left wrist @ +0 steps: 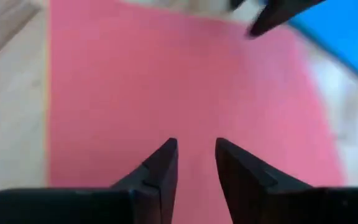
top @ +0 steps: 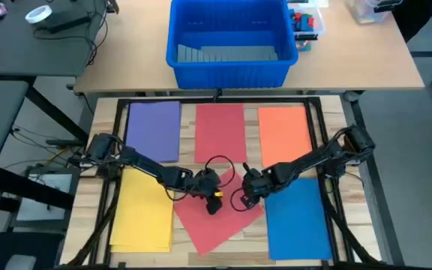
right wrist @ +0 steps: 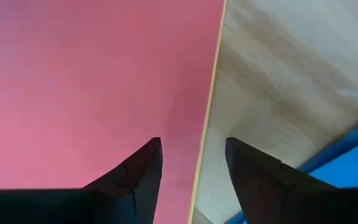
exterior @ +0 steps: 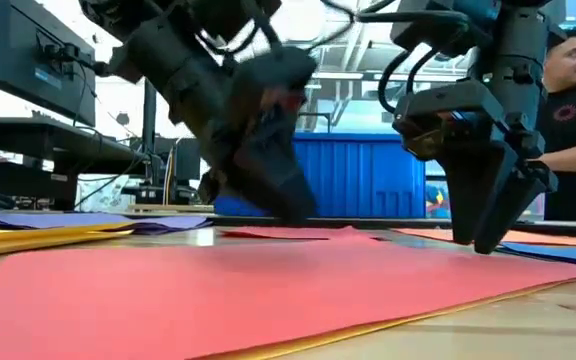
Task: Organize paper
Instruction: Stack the pink colored paper on top of the other pink colored paper
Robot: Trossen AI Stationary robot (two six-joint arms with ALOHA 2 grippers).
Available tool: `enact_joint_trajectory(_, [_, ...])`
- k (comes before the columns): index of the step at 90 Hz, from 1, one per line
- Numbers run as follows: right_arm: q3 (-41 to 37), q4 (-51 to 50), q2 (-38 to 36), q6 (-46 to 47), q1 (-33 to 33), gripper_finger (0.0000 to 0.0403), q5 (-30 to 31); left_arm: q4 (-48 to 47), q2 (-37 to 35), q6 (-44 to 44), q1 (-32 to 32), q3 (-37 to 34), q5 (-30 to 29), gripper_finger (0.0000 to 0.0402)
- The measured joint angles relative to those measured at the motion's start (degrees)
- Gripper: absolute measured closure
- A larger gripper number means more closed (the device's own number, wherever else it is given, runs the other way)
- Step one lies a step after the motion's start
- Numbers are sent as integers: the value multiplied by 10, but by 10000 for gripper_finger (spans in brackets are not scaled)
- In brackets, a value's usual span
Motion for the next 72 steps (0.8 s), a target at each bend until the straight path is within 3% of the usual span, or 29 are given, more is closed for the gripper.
enact_joint_trajectory(48, [2,61,5,0,1,235,-21,26,79,-24,-11,3,0,309])
enact_joint_trajectory(72, [58,15,-24,-5,3,235,-26,20,80,-24,-11,3,-1,309])
